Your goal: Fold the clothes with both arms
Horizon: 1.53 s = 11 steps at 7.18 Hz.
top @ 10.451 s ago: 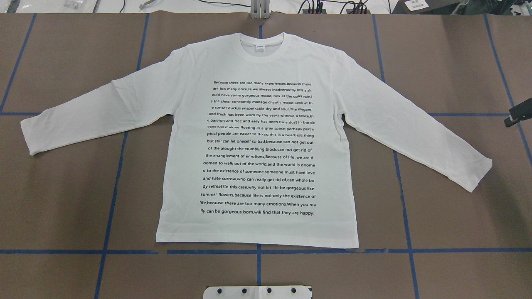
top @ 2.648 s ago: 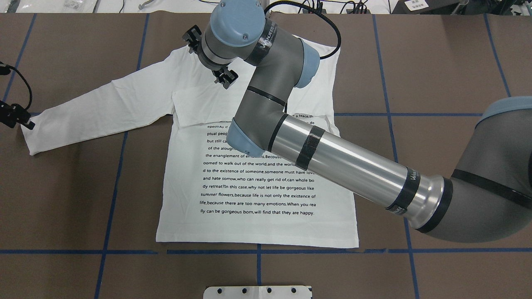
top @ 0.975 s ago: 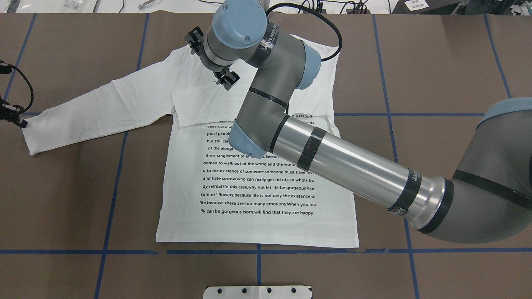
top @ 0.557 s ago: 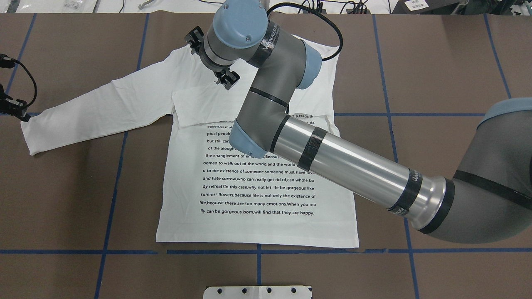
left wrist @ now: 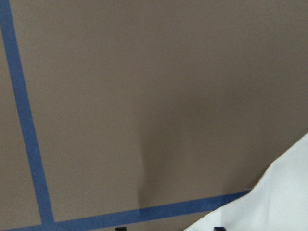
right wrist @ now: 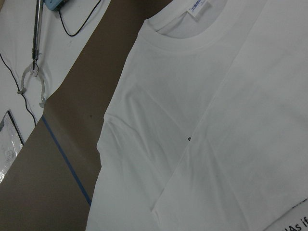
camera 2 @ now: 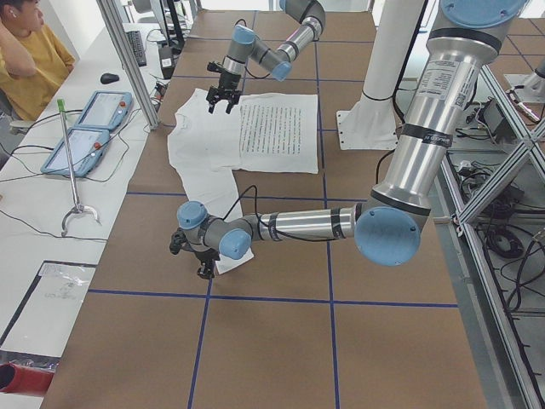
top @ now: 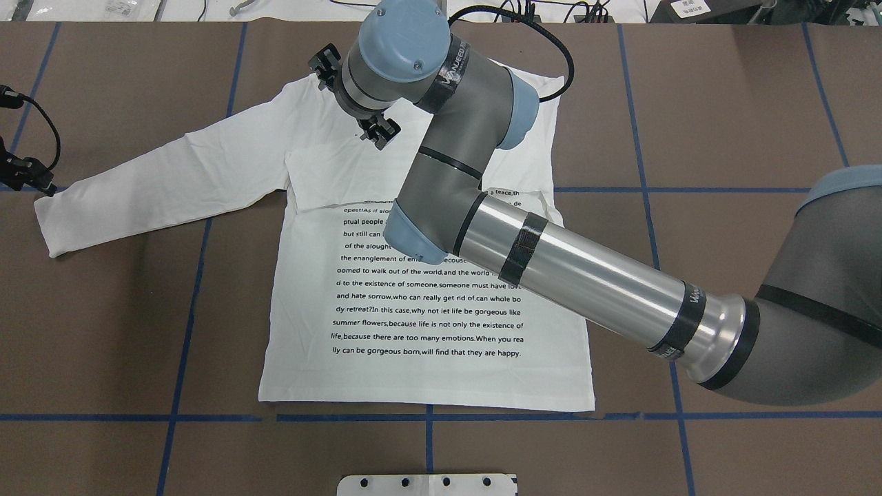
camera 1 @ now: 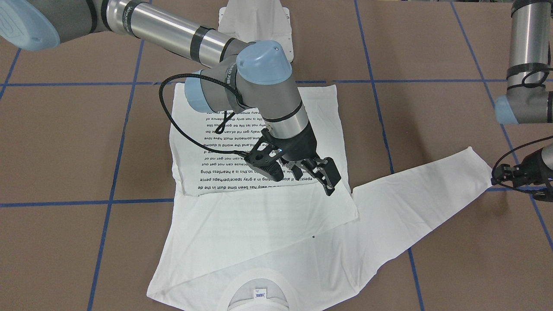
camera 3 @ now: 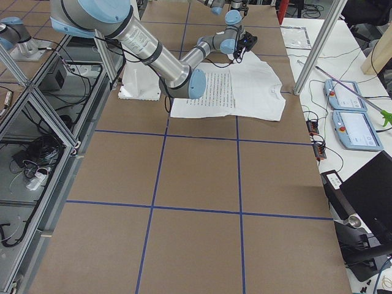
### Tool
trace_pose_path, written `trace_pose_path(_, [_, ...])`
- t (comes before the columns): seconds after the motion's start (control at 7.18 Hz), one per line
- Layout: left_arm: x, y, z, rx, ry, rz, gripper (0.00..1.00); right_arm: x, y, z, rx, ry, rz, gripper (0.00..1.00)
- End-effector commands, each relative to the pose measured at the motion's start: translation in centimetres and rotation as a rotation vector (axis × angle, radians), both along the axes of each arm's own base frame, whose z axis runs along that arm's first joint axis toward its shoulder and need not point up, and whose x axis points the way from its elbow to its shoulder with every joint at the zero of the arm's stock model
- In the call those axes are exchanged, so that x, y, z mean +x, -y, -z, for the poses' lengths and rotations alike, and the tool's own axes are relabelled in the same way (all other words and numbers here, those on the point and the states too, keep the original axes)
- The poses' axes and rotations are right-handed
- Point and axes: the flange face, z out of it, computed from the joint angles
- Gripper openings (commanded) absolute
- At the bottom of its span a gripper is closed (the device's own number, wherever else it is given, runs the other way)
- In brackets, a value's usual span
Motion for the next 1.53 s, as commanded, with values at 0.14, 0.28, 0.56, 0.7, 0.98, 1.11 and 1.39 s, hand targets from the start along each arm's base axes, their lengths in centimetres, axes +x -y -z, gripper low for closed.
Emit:
trace_pose_path(0.14, [0.3, -1.3, -0.6, -0.054, -0.084, -0.034, 0.63, 0.0, -0.2, 0.0, -0.001, 0.002, 0.001, 0.99])
trace_pose_path(0.28, [0.3, -1.5, -1.0, -0.065, -0.09, -0.037, 0.63, 0.0, -0.2, -0.1, -0.002, 0.001, 0.001, 0.99])
trace_pose_path(0.56, [0.3, -1.6, -1.4, -0.07, -0.087, -0.036, 0.62, 0.0, -0.2, -0.1, -0.002, 0.001, 0.001, 0.99])
trace_pose_path(0.7, [0.3, -1.6, -1.5, -0.07, -0.083, -0.035, 0.62, 0.0, -0.2, -0.1, -0.002, 0.001, -0.001, 0.99])
trace_pose_path(0.98, [0.4, -1.6, -1.8, -0.079, -0.083, -0.037, 0.61, 0.0, -0.2, -0.2, -0.003, 0.0, 0.001, 0.99])
trace_pose_path(1.11, [0.4, -1.6, -2.0, -0.084, -0.082, -0.036, 0.55, 0.0, -0.2, -0.2, -0.003, 0.0, -0.001, 0.99])
trace_pose_path(1.39, [0.4, -1.6, -1.9, -0.081, -0.083, -0.036, 0.0, 0.1, -0.2, 0.0, -0.005, 0.002, 0.0, 0.99])
